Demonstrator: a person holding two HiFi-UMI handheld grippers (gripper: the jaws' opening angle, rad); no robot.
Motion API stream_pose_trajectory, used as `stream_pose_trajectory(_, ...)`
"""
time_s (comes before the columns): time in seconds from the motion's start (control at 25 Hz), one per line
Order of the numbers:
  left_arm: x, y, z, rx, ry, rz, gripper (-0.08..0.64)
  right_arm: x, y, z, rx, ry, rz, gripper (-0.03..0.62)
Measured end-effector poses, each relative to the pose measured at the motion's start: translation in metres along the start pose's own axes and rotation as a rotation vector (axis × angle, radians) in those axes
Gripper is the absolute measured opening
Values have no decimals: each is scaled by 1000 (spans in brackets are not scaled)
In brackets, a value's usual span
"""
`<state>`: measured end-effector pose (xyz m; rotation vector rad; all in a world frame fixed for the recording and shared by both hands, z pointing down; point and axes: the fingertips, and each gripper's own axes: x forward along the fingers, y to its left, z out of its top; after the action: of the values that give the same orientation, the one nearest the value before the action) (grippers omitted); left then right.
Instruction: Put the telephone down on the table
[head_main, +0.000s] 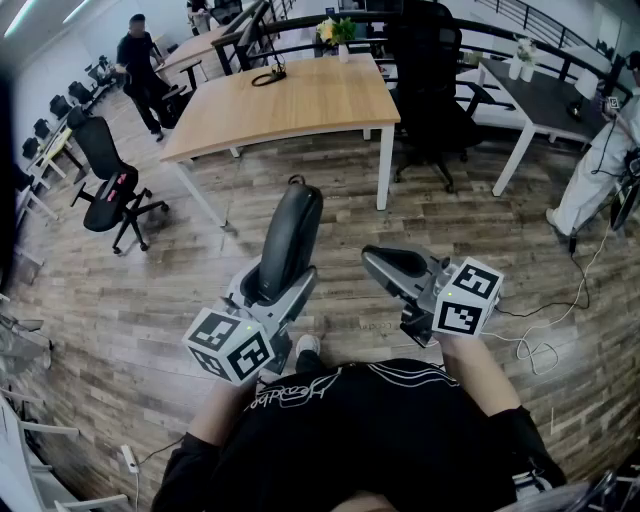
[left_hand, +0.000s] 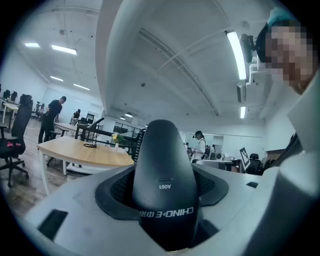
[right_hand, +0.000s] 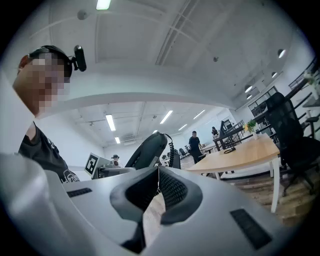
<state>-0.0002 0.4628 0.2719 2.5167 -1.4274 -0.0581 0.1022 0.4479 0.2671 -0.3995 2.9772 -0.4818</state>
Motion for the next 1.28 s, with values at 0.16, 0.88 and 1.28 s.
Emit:
stream_pose_trajectory(0.16,3,-5,0,-2,0,-7,284,-3,2,1,-5,-10,3,40)
stream_pose_trajectory(0.88,17,-9,0,-4,37,-48,284,-9,-8,-5,63,-19,-32,41)
stream_pose_trajectory(1.28,57,13,-24,-52,63,-45,284,-17,-58,-13,110,-13,-76,41)
